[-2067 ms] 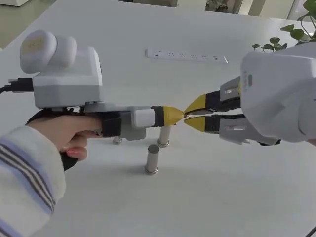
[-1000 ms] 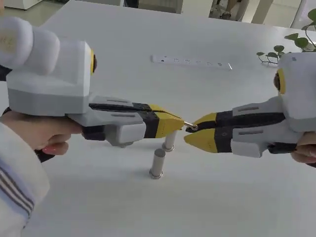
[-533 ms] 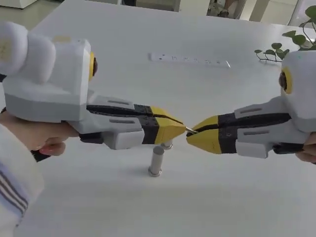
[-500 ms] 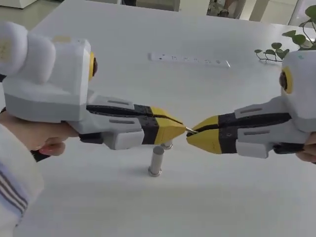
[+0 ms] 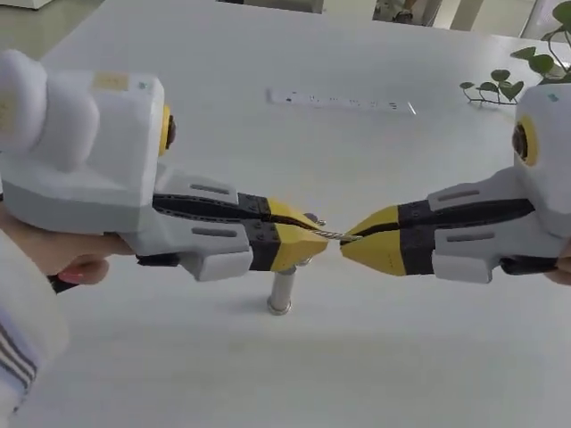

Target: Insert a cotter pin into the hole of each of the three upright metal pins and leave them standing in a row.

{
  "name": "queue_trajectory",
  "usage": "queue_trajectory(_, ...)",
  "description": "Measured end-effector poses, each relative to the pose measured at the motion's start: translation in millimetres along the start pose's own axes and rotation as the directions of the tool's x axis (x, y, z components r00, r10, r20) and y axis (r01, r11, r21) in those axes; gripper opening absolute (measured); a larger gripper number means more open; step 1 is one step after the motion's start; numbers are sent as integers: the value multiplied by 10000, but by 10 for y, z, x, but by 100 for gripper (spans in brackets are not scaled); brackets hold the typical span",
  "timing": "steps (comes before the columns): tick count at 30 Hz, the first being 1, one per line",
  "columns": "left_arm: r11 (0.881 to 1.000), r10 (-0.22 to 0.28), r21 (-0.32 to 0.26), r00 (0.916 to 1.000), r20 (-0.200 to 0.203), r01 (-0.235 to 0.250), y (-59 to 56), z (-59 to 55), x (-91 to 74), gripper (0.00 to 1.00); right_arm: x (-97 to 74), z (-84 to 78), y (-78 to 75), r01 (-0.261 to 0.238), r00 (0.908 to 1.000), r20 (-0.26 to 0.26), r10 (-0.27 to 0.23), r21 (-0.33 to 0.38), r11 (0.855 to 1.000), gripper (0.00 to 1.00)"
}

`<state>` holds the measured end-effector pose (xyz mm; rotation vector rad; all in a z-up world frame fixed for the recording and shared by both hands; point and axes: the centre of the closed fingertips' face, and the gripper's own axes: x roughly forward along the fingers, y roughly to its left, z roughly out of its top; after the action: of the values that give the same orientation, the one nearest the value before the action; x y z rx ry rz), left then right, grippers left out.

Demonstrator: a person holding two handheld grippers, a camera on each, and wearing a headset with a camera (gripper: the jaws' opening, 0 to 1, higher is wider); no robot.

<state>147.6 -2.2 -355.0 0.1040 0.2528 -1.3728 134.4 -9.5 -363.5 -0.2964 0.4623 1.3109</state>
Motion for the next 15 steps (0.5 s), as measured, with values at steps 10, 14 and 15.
queue_trajectory(10, 9992, 403, 40, 9932, -1095, -401, 82, -309, 26, 14, 46, -305, -163, 531, 9915, -1162, -586, -500, 9973, 0)
queue_trajectory(14, 9983, 586, 144, 9867, -1515, -571, 139, -446, 27, 19, 83, -435, -179, 558, 9847, -1614, -662, -684, 9961, 0)
queue_trajectory(15, 9981, 624, 114, 9857, -1563, -614, 157, -472, 29, 19, 99, -474, -187, 555, 9827, -1725, -671, -716, 9959, 0)
